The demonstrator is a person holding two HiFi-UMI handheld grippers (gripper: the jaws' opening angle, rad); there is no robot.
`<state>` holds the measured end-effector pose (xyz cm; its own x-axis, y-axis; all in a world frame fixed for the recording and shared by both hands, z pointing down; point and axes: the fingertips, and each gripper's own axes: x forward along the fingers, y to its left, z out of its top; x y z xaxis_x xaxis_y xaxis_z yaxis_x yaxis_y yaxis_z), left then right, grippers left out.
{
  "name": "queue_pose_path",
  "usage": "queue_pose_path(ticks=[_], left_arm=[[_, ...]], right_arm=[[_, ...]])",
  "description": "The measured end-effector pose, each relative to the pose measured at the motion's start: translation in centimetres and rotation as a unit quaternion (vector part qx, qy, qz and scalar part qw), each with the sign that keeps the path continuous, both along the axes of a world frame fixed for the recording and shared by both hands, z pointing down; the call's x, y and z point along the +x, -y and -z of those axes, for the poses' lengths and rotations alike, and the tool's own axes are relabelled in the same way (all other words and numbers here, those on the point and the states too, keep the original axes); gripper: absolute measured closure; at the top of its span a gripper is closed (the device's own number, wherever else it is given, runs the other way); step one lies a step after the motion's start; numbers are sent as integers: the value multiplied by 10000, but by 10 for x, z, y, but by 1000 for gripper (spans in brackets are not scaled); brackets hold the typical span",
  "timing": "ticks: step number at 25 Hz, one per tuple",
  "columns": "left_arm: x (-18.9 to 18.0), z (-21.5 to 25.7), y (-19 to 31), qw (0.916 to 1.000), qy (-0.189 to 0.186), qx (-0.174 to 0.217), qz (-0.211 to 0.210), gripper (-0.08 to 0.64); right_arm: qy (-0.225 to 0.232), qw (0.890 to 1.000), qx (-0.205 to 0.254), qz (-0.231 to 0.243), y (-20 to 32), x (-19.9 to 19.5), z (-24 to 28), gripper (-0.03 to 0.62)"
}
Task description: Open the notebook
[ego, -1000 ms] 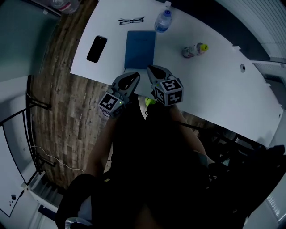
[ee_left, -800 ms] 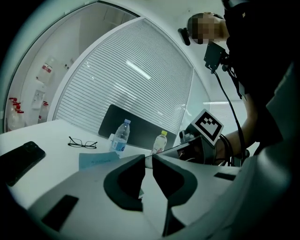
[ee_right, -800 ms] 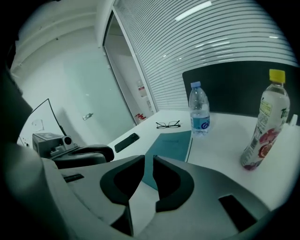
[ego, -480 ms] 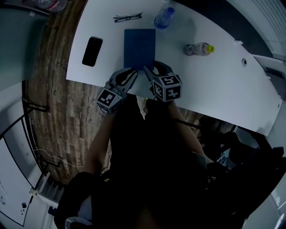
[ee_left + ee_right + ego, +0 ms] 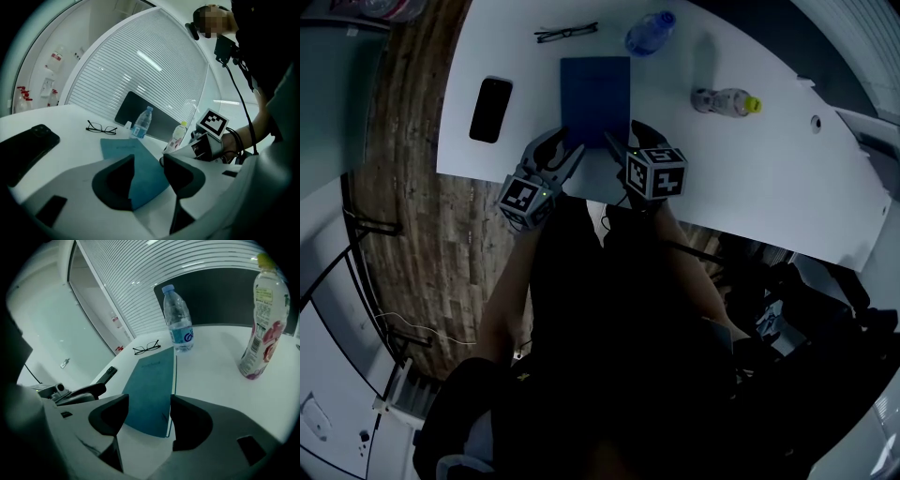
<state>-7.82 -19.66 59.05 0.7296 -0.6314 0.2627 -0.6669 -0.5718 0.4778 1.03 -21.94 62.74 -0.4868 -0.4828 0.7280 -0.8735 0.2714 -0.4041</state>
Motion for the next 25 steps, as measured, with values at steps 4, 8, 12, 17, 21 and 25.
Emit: queue_pose_path(ticks=[4,8,12,17,21,25], left_arm=[[-2,-13,5,9989,-219,-422,24,319],[-1,-19,9,9970,-387,-661,-53,308],[-2,-24,12,9947,-551,-864,-48,308],[2,-23,16,9923,-728,-995,-80,308],[7,-24,16,9908,-832,-1054,-143,308],[-6,-22,20,9895,-901,-1121,119,308]], right_arm=[[-41,9997,-196,-132,2,1,-11,311],[-53,9988,-419,-252,4,3,-22,290],[-24,9976,-584,-365,5,4,-28,282],[11,9968,-726,-326,7,3,-32,282],[-21,9959,-880,-205,4,-1,-39,284],[-157,9957,-910,-91,4,-6,-40,284]])
